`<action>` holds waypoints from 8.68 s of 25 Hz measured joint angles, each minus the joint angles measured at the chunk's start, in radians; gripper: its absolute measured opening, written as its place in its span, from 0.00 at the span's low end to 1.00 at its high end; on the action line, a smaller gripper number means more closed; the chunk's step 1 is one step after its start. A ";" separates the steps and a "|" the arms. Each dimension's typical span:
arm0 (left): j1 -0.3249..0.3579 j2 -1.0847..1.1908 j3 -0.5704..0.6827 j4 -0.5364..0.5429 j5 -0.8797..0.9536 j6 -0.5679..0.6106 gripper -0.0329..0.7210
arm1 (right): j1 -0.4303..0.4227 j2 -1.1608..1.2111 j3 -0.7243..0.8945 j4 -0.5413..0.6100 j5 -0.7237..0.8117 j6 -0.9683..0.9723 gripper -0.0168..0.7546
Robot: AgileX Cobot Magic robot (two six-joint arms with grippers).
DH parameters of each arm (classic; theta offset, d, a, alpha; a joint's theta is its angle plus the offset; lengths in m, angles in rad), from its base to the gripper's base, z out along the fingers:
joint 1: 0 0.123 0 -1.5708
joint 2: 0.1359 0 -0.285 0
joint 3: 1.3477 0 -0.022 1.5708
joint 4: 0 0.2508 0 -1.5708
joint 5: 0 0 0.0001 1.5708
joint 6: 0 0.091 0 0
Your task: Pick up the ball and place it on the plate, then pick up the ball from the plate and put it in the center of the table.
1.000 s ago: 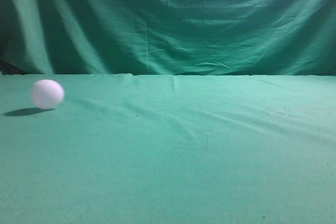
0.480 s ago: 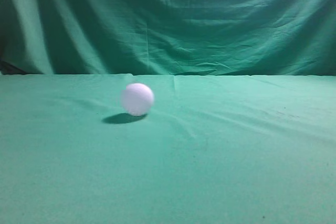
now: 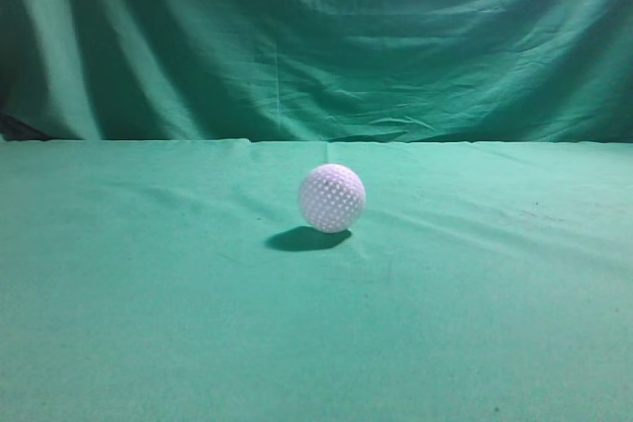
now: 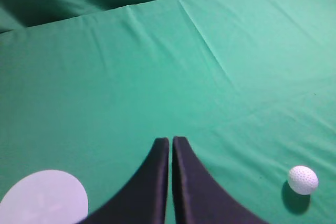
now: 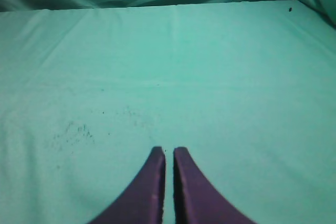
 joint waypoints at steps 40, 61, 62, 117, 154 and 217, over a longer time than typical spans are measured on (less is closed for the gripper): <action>-0.001 -0.703 0.577 0.077 -0.048 0.005 0.04 | 0.013 0.416 -0.492 0.176 0.272 -0.265 0.09; -0.001 -0.705 0.615 0.102 -0.111 0.002 0.04 | 0.620 1.233 -0.803 0.303 0.137 -0.545 0.09; -0.001 -0.705 0.615 0.102 -0.111 0.002 0.04 | 0.638 1.276 -0.818 0.303 0.132 -0.547 0.09; -0.001 -0.707 0.615 0.094 -0.118 0.002 0.04 | 0.617 2.035 -1.640 0.145 0.362 -0.292 0.43; -0.001 -0.789 0.615 0.093 -0.118 0.002 0.04 | 0.617 2.043 -1.986 0.009 0.796 -0.151 0.69; -0.002 -0.957 0.622 0.095 -0.114 0.004 0.04 | 0.465 0.244 -0.497 0.106 -0.025 -0.169 0.02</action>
